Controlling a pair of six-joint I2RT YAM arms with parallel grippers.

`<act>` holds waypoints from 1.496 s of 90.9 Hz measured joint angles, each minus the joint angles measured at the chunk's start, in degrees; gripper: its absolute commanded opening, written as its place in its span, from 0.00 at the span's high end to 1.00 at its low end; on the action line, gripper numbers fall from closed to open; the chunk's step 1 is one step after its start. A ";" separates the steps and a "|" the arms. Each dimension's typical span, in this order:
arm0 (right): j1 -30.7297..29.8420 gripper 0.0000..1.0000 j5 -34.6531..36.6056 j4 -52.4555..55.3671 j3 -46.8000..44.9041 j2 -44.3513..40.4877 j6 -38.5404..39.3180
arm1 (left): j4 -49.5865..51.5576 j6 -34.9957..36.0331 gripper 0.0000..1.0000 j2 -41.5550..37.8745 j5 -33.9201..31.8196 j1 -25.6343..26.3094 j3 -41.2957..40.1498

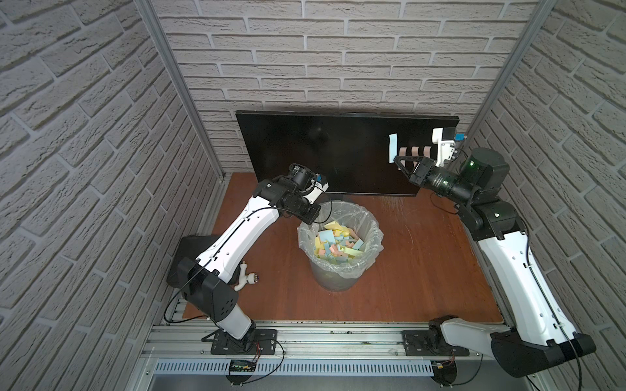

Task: Remove the sticky note from the monitor
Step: Tear off the sticky note from the monitor, then place the sticky note in the trash bin.

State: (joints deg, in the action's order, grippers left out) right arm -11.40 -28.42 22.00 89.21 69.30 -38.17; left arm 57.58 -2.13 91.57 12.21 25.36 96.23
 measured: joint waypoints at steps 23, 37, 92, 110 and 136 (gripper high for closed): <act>-9.77 0.97 1.64 4.00 -8.09 -5.18 5.62 | 0.00 0.00 0.83 0.00 0.00 0.00 0.00; -14.75 0.97 3.39 5.53 -11.89 -6.97 8.39 | 0.00 0.00 0.83 0.00 0.00 0.00 0.00; -34.75 0.97 21.24 14.03 -14.88 1.88 18.60 | 0.00 0.00 0.83 0.00 0.00 0.00 0.00; -36.30 0.95 25.05 14.60 -14.88 5.86 19.23 | 0.00 0.00 0.83 0.00 0.00 0.00 0.00; -36.46 0.56 28.17 14.97 -14.86 6.36 19.78 | 0.00 0.00 0.83 0.00 0.02 0.00 0.00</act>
State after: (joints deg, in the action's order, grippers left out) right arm -47.86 -0.25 36.97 74.35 75.66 -18.39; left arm 57.58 -2.13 91.57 12.23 25.36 96.23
